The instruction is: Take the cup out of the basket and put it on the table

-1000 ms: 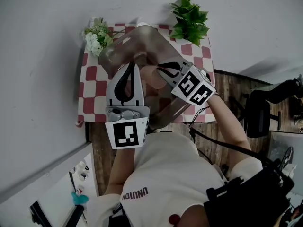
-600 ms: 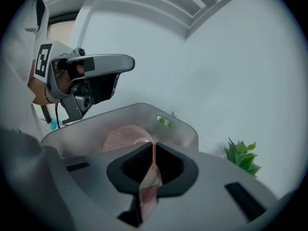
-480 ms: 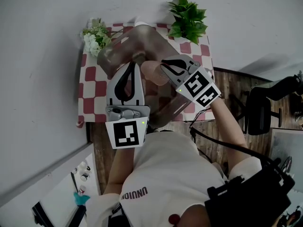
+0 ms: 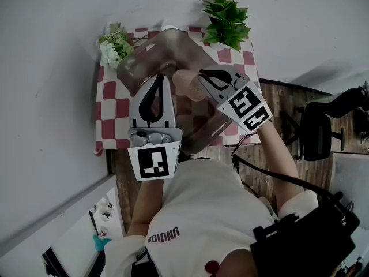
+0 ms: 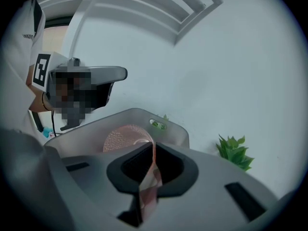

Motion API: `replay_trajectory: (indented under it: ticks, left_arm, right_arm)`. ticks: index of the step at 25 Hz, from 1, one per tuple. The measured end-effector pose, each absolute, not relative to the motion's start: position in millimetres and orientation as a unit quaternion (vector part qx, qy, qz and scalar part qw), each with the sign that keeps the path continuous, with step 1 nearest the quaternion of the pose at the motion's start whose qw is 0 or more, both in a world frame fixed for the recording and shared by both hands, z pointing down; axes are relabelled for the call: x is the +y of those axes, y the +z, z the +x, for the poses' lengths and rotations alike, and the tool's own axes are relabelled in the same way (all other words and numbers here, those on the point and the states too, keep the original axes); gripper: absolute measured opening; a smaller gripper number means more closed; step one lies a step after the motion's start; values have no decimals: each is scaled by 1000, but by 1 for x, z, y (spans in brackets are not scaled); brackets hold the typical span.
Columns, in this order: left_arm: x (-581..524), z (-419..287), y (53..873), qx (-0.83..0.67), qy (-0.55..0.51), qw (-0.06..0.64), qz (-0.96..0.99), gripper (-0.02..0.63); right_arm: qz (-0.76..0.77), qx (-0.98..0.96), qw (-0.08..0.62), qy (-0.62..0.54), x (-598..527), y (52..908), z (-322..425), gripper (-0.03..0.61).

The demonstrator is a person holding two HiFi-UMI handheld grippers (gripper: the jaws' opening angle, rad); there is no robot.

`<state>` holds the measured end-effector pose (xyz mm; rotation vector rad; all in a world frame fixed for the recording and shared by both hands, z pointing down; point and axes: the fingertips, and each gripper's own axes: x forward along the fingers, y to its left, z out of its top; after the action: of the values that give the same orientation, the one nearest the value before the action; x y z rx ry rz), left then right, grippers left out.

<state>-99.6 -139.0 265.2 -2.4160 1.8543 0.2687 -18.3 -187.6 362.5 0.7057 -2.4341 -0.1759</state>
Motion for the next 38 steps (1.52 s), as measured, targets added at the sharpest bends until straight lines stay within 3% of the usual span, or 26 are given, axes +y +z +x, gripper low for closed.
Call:
replay_trajectory:
  ticks: [38]
  left_arm:
    - [-153, -63, 270, 577, 77, 45, -812, 15]
  right_arm:
    - [422, -888, 183, -1, -211, 324, 73, 35]
